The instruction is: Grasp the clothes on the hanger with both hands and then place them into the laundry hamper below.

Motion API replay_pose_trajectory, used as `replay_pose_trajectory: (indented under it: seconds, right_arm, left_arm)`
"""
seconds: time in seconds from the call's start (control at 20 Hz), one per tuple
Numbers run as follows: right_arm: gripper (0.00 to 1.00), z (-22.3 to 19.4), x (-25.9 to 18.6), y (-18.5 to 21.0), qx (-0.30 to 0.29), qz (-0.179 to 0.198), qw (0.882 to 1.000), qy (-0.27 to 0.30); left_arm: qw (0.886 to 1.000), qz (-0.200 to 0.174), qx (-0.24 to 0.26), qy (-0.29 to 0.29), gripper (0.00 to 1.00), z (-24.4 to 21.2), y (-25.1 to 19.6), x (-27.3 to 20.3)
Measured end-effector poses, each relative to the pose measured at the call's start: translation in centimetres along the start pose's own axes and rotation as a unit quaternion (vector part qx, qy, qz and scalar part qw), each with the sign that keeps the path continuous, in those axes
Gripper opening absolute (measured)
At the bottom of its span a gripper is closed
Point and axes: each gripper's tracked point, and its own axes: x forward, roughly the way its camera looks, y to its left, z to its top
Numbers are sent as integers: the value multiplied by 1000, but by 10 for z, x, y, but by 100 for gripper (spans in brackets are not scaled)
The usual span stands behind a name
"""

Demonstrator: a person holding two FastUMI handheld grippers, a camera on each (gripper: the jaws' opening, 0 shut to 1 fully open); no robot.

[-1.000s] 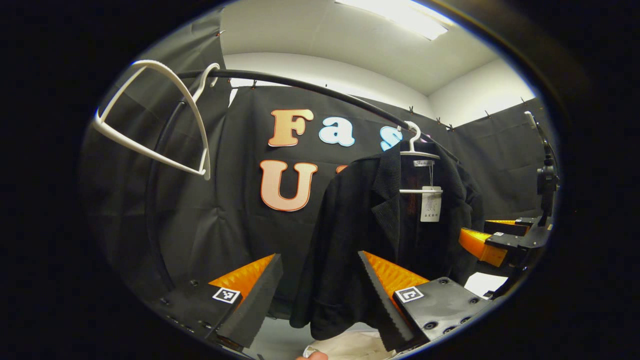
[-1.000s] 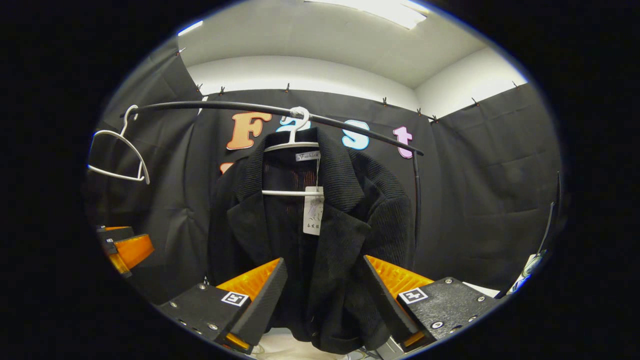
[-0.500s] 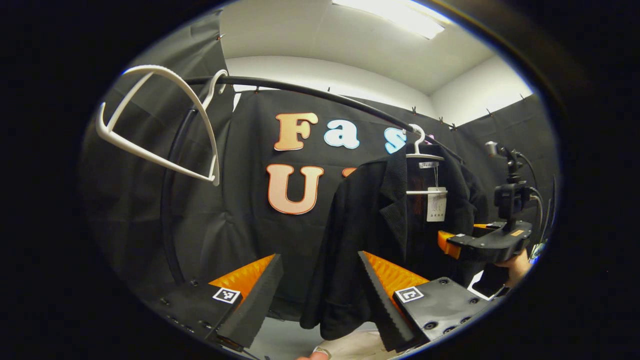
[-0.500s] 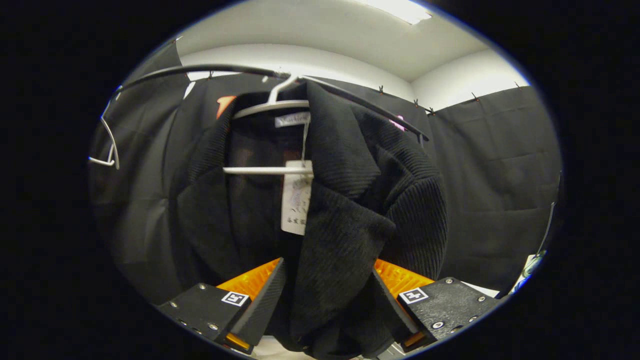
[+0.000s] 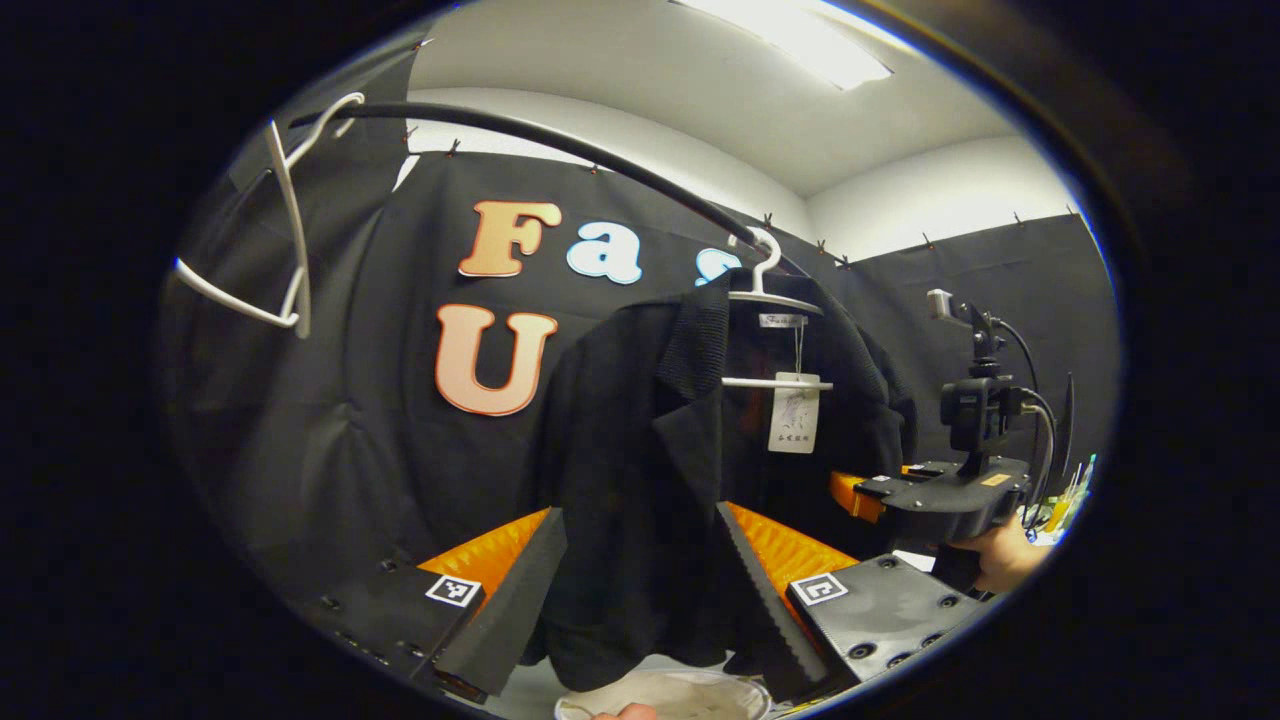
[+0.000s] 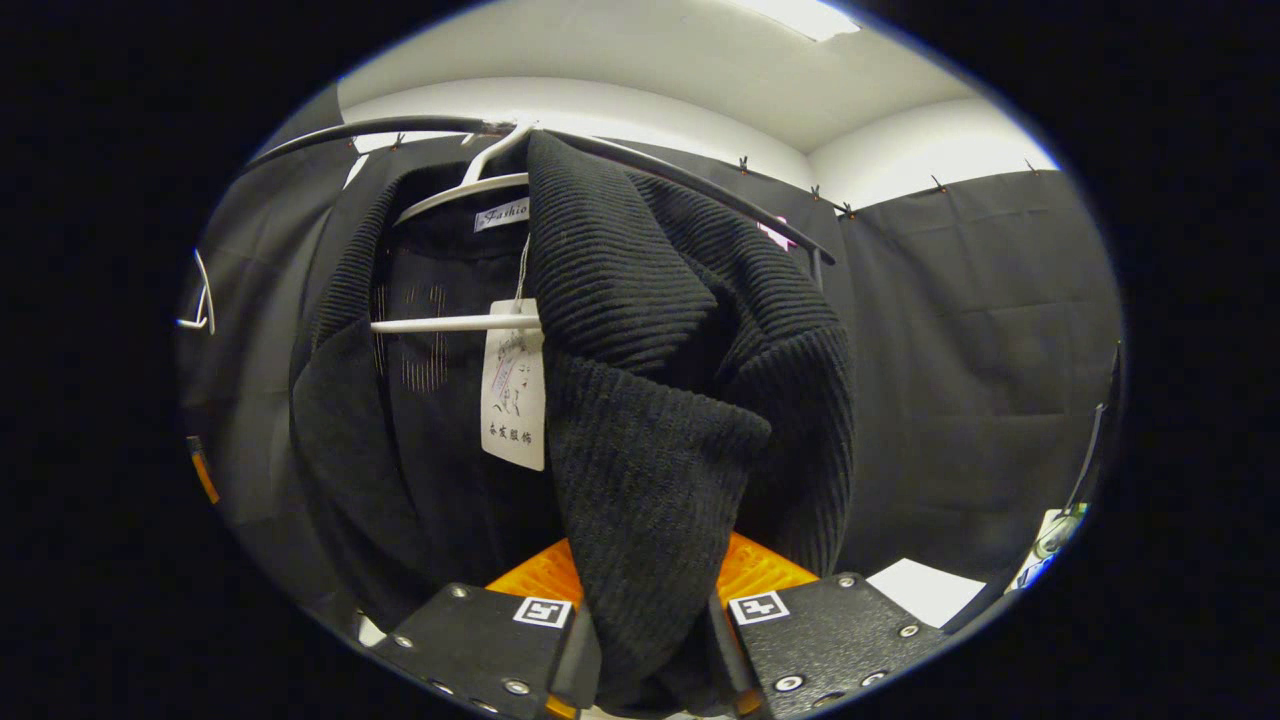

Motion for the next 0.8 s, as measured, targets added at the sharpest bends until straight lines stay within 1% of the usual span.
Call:
replay_pose_trajectory:
  seconds: [0.05,0.1,0.15,0.2,0.3,0.45,0.5,0.55,0.6,0.7,0.75,0.8]
  right_arm:
    - [39,2,-2,-2,-1,3,1000,-3]
    - [39,5,-3,-3,-2,5,1000,-8]
    - [27,7,-5,-5,-4,6,1000,-10]
    - [12,7,-9,-6,-5,9,1000,-9]
    - [14,9,-16,-5,-11,21,1000,-10]
    - [14,11,-21,-3,-32,40,999,-11]
    - [14,12,-23,-1,-37,44,998,-12]
    - [14,13,-23,0,-40,47,998,-15]
    - [14,12,-25,0,-43,49,998,-17]
    - [14,11,-26,-5,-49,50,997,-17]
    - [14,11,-27,-7,-48,48,998,-19]
    - [14,11,-27,-10,-44,44,998,-21]
  left_arm:
    - [1000,-4,-8,-1,96,-4,-8,18]
    - [1000,-10,-15,0,96,-7,-16,33]
    - [1000,-12,-15,-1,96,-9,-24,49]
    - [1000,-9,-11,-3,96,-12,-28,64]
    - [1000,5,-1,-9,97,-19,-37,87]
    - [999,49,8,-21,96,-28,-36,119]
    - [998,64,8,-21,100,-31,-34,127]
    - [997,78,9,-23,98,-34,-31,133]
    - [995,97,14,-30,97,-34,-24,140]
    - [988,146,31,-40,96,-32,1,141]
    - [983,177,39,-43,95,-31,18,136]
    - [977,201,46,-49,96,-29,33,131]
